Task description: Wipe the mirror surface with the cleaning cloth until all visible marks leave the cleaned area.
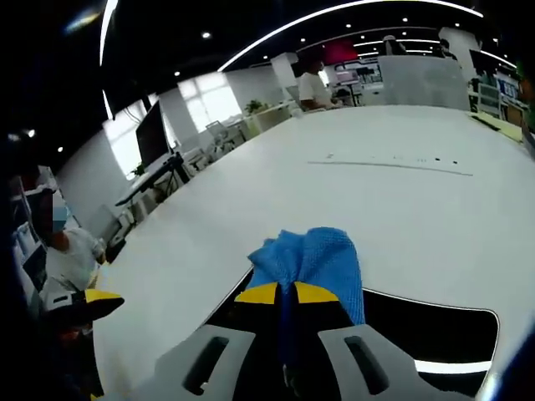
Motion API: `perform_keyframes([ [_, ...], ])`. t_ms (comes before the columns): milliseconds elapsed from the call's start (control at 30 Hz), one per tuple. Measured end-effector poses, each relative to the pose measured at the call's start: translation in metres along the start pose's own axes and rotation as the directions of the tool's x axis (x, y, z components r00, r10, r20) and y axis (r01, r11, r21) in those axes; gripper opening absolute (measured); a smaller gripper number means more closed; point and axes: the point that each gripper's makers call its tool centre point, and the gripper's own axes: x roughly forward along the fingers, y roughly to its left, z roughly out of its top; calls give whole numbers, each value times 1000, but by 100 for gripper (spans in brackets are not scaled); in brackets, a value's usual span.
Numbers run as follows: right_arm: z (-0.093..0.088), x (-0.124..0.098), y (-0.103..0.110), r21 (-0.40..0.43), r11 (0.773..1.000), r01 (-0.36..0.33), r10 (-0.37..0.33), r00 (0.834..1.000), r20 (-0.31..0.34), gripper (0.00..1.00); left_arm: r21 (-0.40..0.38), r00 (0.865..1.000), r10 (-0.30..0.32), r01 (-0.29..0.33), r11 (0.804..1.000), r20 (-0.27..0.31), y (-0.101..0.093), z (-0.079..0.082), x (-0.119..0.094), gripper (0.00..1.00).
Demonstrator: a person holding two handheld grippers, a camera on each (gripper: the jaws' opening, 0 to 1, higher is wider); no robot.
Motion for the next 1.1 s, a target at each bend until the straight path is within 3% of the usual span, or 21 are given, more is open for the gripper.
perform_keyframes([
  [1100, 1, 5, 9, -10, 1000, -19, 19, 1000, 10, 1, -7, 1000, -3, 3, 1000, -3, 0, 0, 1, 81],
])
